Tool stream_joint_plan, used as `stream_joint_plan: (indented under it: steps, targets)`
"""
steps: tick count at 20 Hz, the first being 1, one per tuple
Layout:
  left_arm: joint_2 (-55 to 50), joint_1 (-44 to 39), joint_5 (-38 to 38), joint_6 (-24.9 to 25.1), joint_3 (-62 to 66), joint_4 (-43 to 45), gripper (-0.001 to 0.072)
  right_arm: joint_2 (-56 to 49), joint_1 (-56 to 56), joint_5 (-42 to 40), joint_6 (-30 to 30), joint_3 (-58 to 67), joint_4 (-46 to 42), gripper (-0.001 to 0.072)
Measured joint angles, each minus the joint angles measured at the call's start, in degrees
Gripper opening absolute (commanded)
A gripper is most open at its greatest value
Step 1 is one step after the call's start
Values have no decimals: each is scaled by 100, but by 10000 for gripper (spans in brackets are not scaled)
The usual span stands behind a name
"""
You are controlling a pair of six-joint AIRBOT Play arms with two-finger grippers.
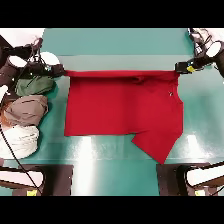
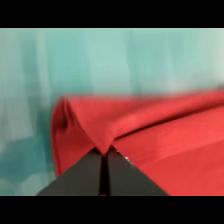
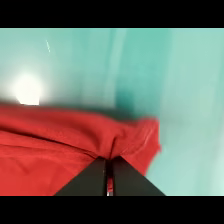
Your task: Fold the shirts.
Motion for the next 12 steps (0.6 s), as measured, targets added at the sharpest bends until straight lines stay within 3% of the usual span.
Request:
stream_joint_plan:
  steps: [4, 8, 9, 10, 11, 12]
  targets:
    - [-9, 0, -337, 44, -354, 229, 22, 96, 59, 535, -4, -407, -330, 14]
    - [-11, 0, -509, 57, -643, 313, 23, 374, 79, 485, 15, -1169, -444, 19]
    - [-11, 0, -566, 59, -678, 330, 24, 450, 79, 439, 31, -1318, -452, 67]
    - [-11, 2, -629, 59, -697, 339, 74, 518, 79, 398, 63, -1451, -455, 256]
    - [-11, 2, -693, 57, -717, 348, 373, 568, 79, 396, 72, -1537, -487, 340]
    - [-11, 7, -767, 48, -728, 372, 530, 612, 72, 402, 92, -1582, -498, 340]
